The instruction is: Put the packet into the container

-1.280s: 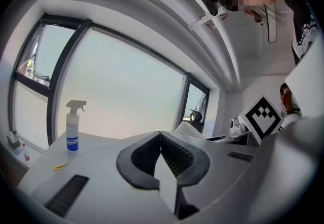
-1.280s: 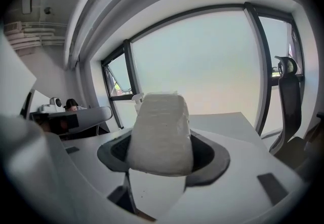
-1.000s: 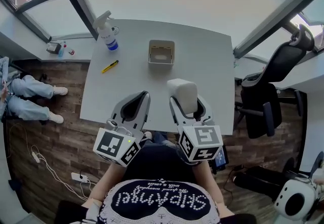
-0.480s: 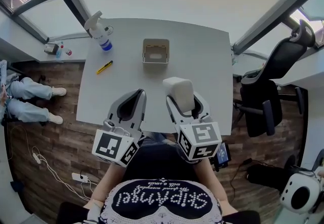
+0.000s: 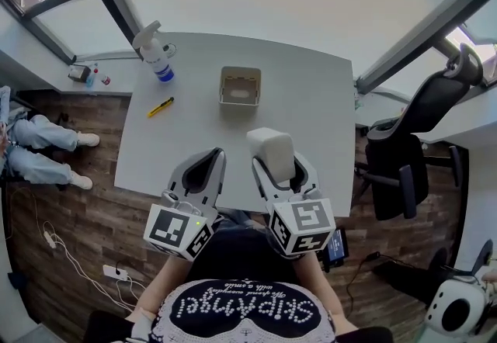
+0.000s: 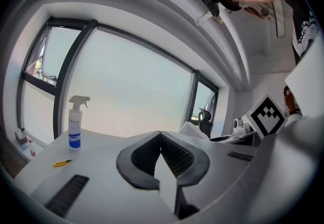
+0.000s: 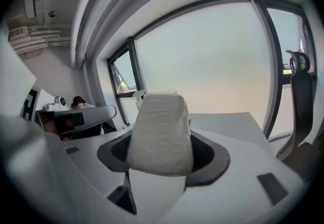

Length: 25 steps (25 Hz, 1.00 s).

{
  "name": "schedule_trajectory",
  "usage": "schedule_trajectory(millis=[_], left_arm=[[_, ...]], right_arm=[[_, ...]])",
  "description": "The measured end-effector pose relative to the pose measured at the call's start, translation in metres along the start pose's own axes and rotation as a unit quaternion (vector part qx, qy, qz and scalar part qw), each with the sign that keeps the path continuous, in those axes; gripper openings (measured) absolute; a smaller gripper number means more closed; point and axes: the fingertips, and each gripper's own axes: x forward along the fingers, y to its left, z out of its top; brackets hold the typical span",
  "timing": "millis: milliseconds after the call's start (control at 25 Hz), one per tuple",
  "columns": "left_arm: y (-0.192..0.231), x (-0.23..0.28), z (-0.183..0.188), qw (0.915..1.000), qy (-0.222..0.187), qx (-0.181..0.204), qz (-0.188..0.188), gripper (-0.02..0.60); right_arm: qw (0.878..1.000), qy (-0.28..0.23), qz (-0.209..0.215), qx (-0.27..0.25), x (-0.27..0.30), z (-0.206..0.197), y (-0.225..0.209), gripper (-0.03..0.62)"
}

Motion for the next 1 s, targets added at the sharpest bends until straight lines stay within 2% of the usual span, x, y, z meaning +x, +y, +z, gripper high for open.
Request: schedule_trajectory(millis=[440, 720, 1000], left_arm=[[0.018, 0.009, 0.007, 0.9998, 0.005, -0.013, -0.013, 0.009], [0.033, 0.016, 0.015, 0.9995, 0.018, -0.007, -0.023, 0.009], [0.04, 0.029, 0.016, 0.9988, 0.027, -0.011, -0.038, 0.009]], right_arm=[[1.0, -0.012, -0.015, 0.009, 0.011, 0.011, 0.0, 0.276], [0.999, -0.014, -0.034, 0.016, 0.02, 0.022, -0.004, 0.276], [0.999, -0.014, -0.052, -0.001, 0.027, 0.034, -0.008, 0.276]])
